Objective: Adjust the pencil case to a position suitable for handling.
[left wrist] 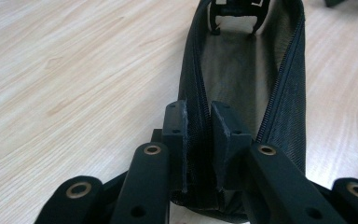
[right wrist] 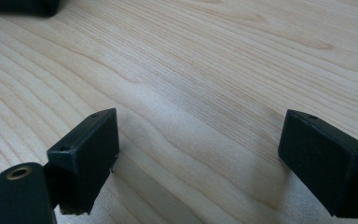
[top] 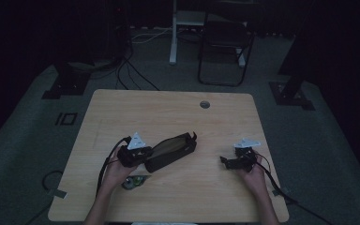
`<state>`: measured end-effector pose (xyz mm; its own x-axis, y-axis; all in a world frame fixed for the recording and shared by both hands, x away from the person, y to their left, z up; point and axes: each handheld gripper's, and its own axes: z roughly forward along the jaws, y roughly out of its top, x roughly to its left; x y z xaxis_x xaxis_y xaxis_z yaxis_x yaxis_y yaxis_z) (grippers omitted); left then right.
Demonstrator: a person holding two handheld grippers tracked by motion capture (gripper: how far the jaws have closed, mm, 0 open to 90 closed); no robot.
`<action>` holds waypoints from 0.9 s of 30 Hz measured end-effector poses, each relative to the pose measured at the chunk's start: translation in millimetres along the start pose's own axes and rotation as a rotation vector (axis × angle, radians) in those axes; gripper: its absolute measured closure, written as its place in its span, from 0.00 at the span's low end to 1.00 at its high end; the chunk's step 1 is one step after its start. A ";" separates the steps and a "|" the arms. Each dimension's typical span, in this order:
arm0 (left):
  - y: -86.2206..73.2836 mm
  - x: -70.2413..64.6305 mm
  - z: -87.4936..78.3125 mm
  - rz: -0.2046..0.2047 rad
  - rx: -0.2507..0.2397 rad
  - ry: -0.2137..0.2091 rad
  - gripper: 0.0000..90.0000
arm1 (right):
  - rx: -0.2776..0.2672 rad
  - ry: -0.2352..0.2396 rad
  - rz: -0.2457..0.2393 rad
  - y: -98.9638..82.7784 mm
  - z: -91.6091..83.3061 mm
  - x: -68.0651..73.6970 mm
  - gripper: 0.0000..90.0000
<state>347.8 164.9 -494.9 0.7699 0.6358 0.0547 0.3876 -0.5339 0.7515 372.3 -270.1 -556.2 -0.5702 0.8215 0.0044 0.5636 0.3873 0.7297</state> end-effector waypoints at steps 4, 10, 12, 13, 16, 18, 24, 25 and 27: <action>-0.4 -0.8 -0.2 0.029 0.002 -0.016 0.85 | 0.000 0.000 0.000 0.0 0.0 0.0 0.13; -2.0 1.4 -2.6 0.050 -0.001 0.007 0.82 | 0.000 0.000 0.000 0.0 0.0 0.0 0.13; -2.7 2.9 -4.5 0.045 -0.004 0.027 0.79 | 0.000 0.000 0.000 0.0 0.0 0.0 0.13; -3.1 4.0 -5.3 0.046 -0.001 0.038 0.77 | 0.000 0.000 0.000 0.0 0.0 0.0 0.13; -5.0 7.2 -7.1 0.026 -0.004 0.061 0.67 | 0.000 0.000 0.000 0.0 0.0 0.0 0.13; -6.0 8.4 -8.3 0.011 -0.010 0.069 0.62 | 0.000 0.000 0.000 0.0 0.0 0.0 0.13; -5.6 8.9 -17.1 -0.012 -0.043 0.084 0.53 | 0.000 0.000 0.000 0.0 0.0 0.0 0.13; -5.6 9.0 -19.2 -0.013 -0.053 0.085 0.52 | 0.000 0.000 0.000 0.0 0.0 0.0 0.13; -6.1 9.8 -23.8 -0.020 -0.064 0.085 0.52 | 0.000 0.000 0.000 0.0 0.0 0.0 0.13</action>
<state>341.0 187.6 -483.3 0.7156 0.6924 0.0926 0.3672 -0.4856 0.7934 372.3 -270.1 -556.2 -0.5703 0.8214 0.0046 0.5635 0.3872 0.7298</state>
